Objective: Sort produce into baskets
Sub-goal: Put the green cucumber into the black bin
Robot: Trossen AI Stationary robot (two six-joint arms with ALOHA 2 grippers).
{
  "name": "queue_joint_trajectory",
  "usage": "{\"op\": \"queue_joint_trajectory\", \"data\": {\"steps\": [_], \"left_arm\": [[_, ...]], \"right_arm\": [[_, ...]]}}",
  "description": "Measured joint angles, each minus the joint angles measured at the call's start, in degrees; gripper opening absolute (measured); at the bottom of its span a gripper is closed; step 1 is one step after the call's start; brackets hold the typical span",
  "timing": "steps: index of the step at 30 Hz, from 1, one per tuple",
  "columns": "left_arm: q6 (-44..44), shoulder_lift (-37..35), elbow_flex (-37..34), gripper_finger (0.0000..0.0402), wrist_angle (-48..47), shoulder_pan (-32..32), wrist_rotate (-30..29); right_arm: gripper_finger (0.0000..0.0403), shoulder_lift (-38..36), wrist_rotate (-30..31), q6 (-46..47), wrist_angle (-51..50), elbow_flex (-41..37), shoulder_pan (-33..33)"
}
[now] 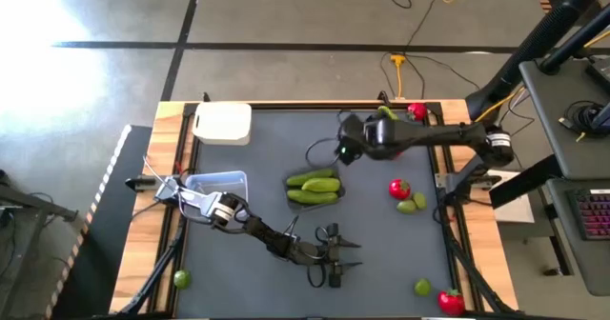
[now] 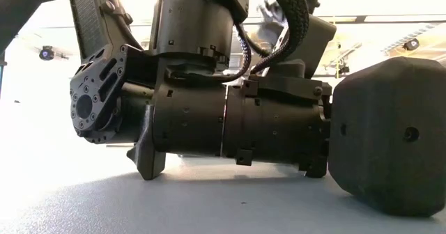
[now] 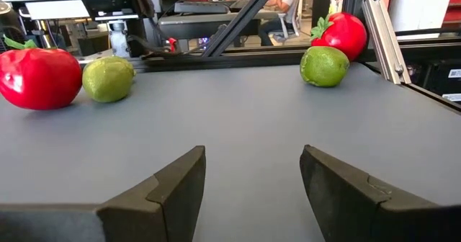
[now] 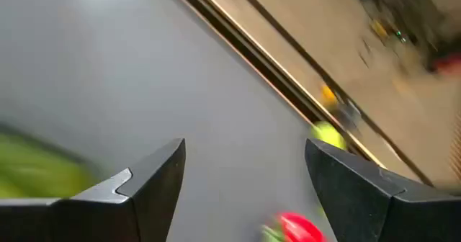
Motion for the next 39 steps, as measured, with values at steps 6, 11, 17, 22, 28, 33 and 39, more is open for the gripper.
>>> {"op": "queue_joint_trajectory", "data": {"steps": [6,11,17,22,28,33,39], "left_arm": [[-0.08,0.0,0.0,0.0209,-0.06,-0.02,0.0],[-0.1,-0.02,-0.04,0.0209,-0.11,-0.02,0.0],[-0.22,-0.02,-0.07,0.0209,-0.62,-0.02,-0.02],[-0.15,-0.02,-0.07,0.0209,-0.74,-0.04,0.0],[-0.1,-0.09,-0.07,0.021,-1.24,-0.04,-0.19],[-0.03,-0.14,-0.44,0.021,-1.41,-0.02,-0.55],[0.27,-0.65,-1.3,0.021,-1.46,0.02,-0.74]], "right_arm": [[0.0288,2.36,-8.23,-3.45,-3.17,-2.7,-12.84],[0.0322,5.87,-11.43,-6.73,-3.08,-2.79,-22.68],[0.0358,10.18,-11.5,-10.73,-2.49,-2.79,-32.03],[0.0361,13.79,-12.6,-14.01,-1.27,-2.79,-37.48],[0.0361,17.37,-19.38,-14.96,3.59,-2.79,-42.51],[0.0361,19.74,-24.18,-14.84,5.73,-2.81,-44.3],[0.0337,22.0,-29.11,-14.85,6.21,-2.59,-44.47]]}}
